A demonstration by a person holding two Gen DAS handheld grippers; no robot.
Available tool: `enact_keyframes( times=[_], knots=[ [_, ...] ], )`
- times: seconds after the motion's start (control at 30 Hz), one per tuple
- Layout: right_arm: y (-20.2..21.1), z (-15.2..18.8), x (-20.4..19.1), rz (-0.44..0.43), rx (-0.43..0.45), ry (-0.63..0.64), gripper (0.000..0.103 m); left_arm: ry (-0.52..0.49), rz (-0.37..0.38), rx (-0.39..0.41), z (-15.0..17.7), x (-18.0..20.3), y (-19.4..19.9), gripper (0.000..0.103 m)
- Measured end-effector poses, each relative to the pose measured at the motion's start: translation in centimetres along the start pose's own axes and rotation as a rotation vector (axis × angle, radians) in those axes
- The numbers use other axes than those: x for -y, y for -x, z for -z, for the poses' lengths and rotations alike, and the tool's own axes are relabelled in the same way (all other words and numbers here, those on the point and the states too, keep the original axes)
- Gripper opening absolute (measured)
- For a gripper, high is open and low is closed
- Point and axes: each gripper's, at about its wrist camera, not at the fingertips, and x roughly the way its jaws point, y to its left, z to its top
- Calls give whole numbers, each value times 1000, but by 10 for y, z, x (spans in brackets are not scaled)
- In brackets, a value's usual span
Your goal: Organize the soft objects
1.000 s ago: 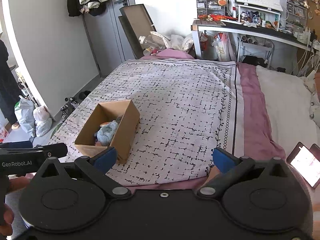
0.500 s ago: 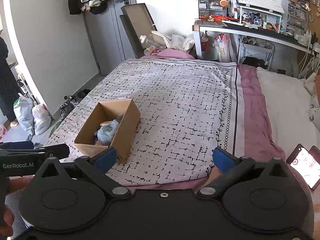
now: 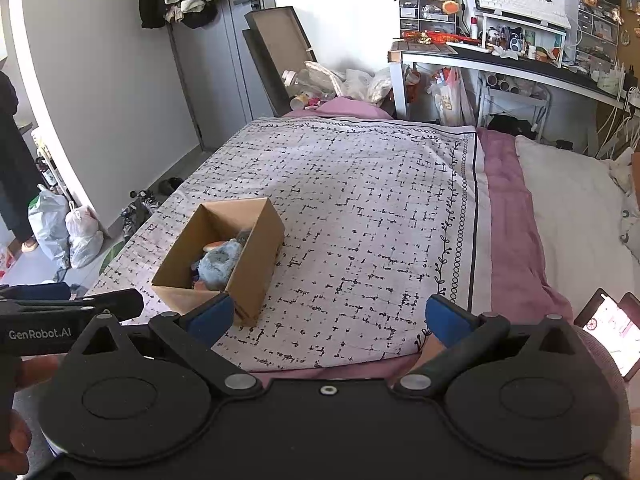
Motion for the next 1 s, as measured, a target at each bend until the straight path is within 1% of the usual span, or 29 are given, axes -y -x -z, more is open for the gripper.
enact_keyframes(
  times=[0.73,1.0],
  knots=[
    [-1,2,-6,-4,-3,11,103,-6,11,3,0,2,5,103],
    [-6,3,-3,-12,-7,-8,103,-10,13,0,-1,1,2,103]
  ],
)
